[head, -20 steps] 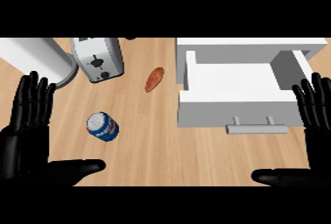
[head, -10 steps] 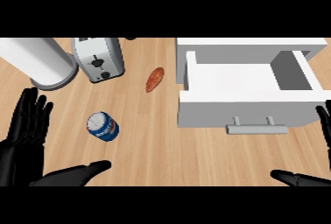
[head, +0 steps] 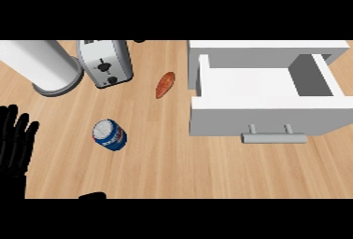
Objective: Pick up the can, place it into the drawer and close the drawer
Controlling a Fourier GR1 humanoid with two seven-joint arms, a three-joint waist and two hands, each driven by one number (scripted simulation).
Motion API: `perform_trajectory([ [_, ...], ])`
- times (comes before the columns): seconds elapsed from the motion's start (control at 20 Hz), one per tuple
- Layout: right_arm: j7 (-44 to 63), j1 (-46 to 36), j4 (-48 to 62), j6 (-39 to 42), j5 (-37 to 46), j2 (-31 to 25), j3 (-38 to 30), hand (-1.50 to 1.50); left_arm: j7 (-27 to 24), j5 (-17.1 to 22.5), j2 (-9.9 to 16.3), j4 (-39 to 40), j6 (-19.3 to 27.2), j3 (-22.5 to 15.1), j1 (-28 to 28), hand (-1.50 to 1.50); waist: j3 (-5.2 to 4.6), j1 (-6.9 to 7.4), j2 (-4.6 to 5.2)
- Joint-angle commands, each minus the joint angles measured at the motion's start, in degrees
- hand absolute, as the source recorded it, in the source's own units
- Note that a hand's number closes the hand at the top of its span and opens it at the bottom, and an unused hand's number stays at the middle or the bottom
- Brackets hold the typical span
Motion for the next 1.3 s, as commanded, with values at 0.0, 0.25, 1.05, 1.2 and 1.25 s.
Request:
perform_trajectory([
  [0.0,-2.3,6.0,-2.2,4.2,-3.0,0.4,-3.2,-1.50,2.2,1.5,-0.7,-3.9,0.5,0.5,3.0,-1.50,-0.01,-0.09,-0.05],
  [0.25,-2.7,1.6,3.2,4.0,-1.9,0.3,-3.7,-1.50,2.8,9.9,-0.7,-1.8,3.2,3.8,0.5,-1.50,-0.03,0.22,0.07],
  [1.05,-5.3,9.4,0.8,15.4,-8.4,2.2,-12.6,-1.50,-9.2,21.3,-0.4,19.5,5.4,10.5,-6.6,-1.50,-0.03,-0.16,0.07],
  [1.2,-7.1,16.1,-2.9,19.2,-10.3,5.2,-14.9,-1.50,-5.7,17.4,-0.7,18.2,9.8,6.3,-7.9,-1.50,-0.01,-0.48,-0.01],
  [1.25,-5.0,13.0,-2.3,18.7,-11.5,3.4,-16.3,-1.50,-10.0,19.8,-0.7,21.9,7.5,8.0,-8.1,-1.50,-0.03,-0.29,0.04],
])
